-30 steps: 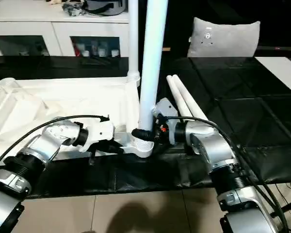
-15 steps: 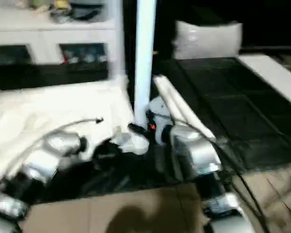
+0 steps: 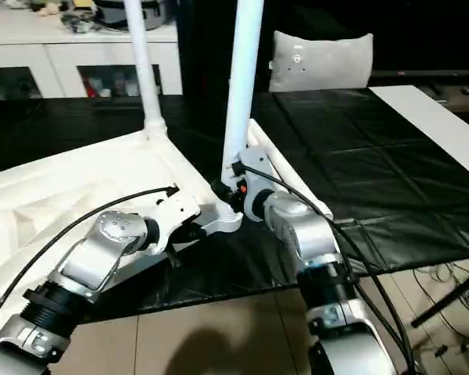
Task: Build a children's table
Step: Rotate leg to tighten
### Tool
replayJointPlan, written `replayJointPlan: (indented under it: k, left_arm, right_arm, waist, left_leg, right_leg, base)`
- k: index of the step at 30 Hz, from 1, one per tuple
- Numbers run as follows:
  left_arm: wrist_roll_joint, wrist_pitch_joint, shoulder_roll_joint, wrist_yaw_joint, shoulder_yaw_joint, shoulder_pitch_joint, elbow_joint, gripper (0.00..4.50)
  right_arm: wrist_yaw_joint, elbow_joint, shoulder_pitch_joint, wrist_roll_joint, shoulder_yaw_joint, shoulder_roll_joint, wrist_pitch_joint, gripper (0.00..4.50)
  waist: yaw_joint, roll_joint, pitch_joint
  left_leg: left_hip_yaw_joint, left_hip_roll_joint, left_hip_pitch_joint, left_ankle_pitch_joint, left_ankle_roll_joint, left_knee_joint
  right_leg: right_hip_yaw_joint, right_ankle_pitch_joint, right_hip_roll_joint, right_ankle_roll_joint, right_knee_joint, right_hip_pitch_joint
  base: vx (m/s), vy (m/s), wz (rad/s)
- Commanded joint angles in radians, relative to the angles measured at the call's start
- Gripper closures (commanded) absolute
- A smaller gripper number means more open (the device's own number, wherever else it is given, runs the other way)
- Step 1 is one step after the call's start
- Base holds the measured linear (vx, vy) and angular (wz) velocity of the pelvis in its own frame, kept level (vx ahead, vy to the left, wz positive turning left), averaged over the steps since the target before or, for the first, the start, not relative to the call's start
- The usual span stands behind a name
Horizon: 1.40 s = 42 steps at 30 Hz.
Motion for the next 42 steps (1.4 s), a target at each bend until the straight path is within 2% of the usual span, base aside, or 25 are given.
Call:
replayJointPlan:
  k: [1, 3, 8, 10, 12, 15, 17, 21, 28, 31, 32, 36, 38, 42]
  left_arm:
    - [0.014, -0.009, 0.004, 0.003, -0.019, -0.011, -0.035, 4.5]
    - [0.011, -0.008, 0.007, 0.004, -0.021, -0.009, -0.037, 4.5]
    - [0.002, -0.007, 0.016, 0.002, -0.022, -0.008, -0.041, 4.5]
    - [-0.001, -0.01, 0.02, 0.002, -0.021, -0.011, -0.038, 4.5]
    - [-0.004, -0.012, 0.021, 0.004, -0.02, -0.016, -0.033, 4.5]
    - [-0.006, -0.016, 0.021, 0.009, -0.017, -0.017, -0.029, 4.5]
    - [-0.008, -0.02, 0.024, 0.011, -0.015, -0.016, -0.028, 4.5]
    - [-0.011, -0.027, 0.029, 0.015, -0.009, -0.019, -0.023, 4.5]
    - [-0.018, -0.048, 0.039, 0.018, -0.009, -0.02, -0.009, 4.5]
    - [-0.02, -0.06, 0.046, 0.015, -0.013, -0.019, -0.004, 4.5]
    - [-0.02, -0.07, 0.051, 0.012, -0.014, -0.019, 0.003, 4.5]
    - [-0.021, -0.102, 0.064, -0.006, -0.019, -0.021, 0.025, 4.5]
    - [-0.026, -0.139, 0.079, -0.031, -0.028, -0.024, 0.043, 4.5]
    - [-0.032, -0.169, 0.094, -0.054, -0.038, -0.026, 0.055, 4.5]
  right_arm:
    - [-0.01, 0.102, 0.032, 0.004, 0.004, 0.005, 0.051, 2.64]
    - [-0.013, 0.107, 0.031, 0.002, 0.0, 0.006, 0.051, 2.64]
    - [-0.024, 0.132, 0.018, -0.002, -0.014, 0.013, 0.048, 2.64]
    - [-0.022, 0.143, 0.012, 0.0, -0.015, 0.014, 0.045, 2.64]
    - [-0.02, 0.15, 0.008, 0.001, -0.016, 0.013, 0.043, 1.94]
    - [-0.017, 0.154, 0.007, -0.001, -0.018, 0.012, 0.042, 1.73]
    - [-0.016, 0.154, 0.008, -0.002, -0.02, 0.012, 0.041, 1.58]
    - [-0.013, 0.153, 0.01, -0.001, -0.023, 0.008, 0.036, 1.19]
    - [0.003, 0.107, 0.045, 0.008, -0.024, -0.016, 0.026, 0.55]
    - [0.012, 0.081, 0.062, 0.014, -0.027, -0.027, 0.033, 0.45]
    - [0.026, 0.062, 0.078, 0.016, -0.027, -0.04, 0.021, 0.26]
    - [0.071, 0.017, 0.114, 0.04, -0.046, -0.077, -0.003, 0.04]
    - [0.135, -0.013, 0.13, 0.061, -0.053, -0.109, -0.049, 0.04]
    - [0.19, -0.042, 0.137, 0.075, -0.049, -0.141, -0.066, 0.04]
  waist:
    - [0.002, 0.014, -0.03]
    - [0.003, 0.012, -0.03]
    - [0.002, 0.016, -0.032]
    - [0.003, 0.016, -0.032]
    - [0.003, 0.019, -0.033]
    - [0.005, 0.018, -0.037]
    - [0.008, 0.014, -0.041]
    - [0.012, 0.012, -0.042]
    - [0.02, 0.015, -0.041]
    - [0.026, 0.011, -0.044]
    - [0.027, 0.019, -0.042]
    - [0.033, 0.019, -0.044]
    - [0.036, 0.018, -0.044]
    - [0.035, 0.017, -0.044]
  left_leg:
    - [-0.004, 0.029, -0.017, -0.364, -0.007, -0.091]
    - [-0.001, 0.028, -0.013, -0.363, -0.005, -0.09]
    - [-0.001, 0.031, -0.019, -0.333, -0.005, -0.092]
    - [0.0, 0.031, -0.017, -0.335, -0.006, -0.092]
    - [0.001, 0.032, -0.018, -0.322, -0.007, -0.092]
    - [0.004, 0.033, -0.016, -0.294, -0.006, -0.091]
    - [0.009, 0.031, -0.024, -0.216, 0.007, -0.089]
    - [0.014, 0.031, -0.026, -0.158, 0.02, -0.086]
    - [0.021, 0.034, -0.023, -0.129, 0.028, -0.085]
    - [0.022, 0.034, -0.026, -0.107, 0.034, -0.083]
    - [0.024, 0.034, -0.025, -0.106, 0.035, -0.083]
    - [0.026, 0.032, -0.025, -0.094, 0.04, -0.081]
    - [0.027, 0.032, -0.024, -0.097, 0.047, -0.079]
    - [0.027, 0.032, -0.025, -0.093, 0.053, -0.079]
  right_leg:
    - [0.057, -0.436, -0.067, -0.103, -0.111, 0.031]
    - [0.06, -0.433, -0.068, -0.107, -0.112, 0.028]
    - [0.063, -0.382, -0.067, -0.126, -0.104, 0.032]
    - [0.064, -0.38, -0.067, -0.129, -0.105, 0.03]
    - [0.066, -0.352, -0.066, -0.137, -0.102, 0.031]
    - [0.069, -0.287, -0.066, -0.164, -0.097, 0.032]
    - [0.071, -0.203, -0.064, -0.18, -0.086, 0.041]
    - [0.071, -0.173, -0.065, -0.189, -0.083, 0.045]
    - [0.073, -0.157, -0.064, -0.191, -0.082, 0.041]
    - [0.074, -0.128, -0.065, -0.191, -0.078, 0.044]
    - [0.074, -0.123, -0.063, -0.192, -0.08, 0.041]
    - [0.074, -0.107, -0.063, -0.193, -0.078, 0.044]
    - [0.074, -0.109, -0.062, -0.19, -0.079, 0.044]
    - [0.074, -0.113, -0.063, -0.198, -0.077, 0.045]
  base:
    - [0.0, 0.0, 0.0]
    - [0.0, 0.0, 0.0]
    - [0.0, 0.0, 0.0]
    - [0.0, 0.0, 0.0]
    - [0.0, 0.0, 0.0]
    - [0.0, 0.0, 0.0]
    - [0.0, 0.0, 0.0]
    - [0.0, 0.0, 0.0]
    - [0.0, 0.0, 0.0]
    - [0.0, 0.0, 0.0]
    - [0.0, 0.0, 0.0]
    - [0.0, 0.0, 0.0]
    - [0.0, 0.0, 0.0]
    - [0.0, 0.0, 0.0]
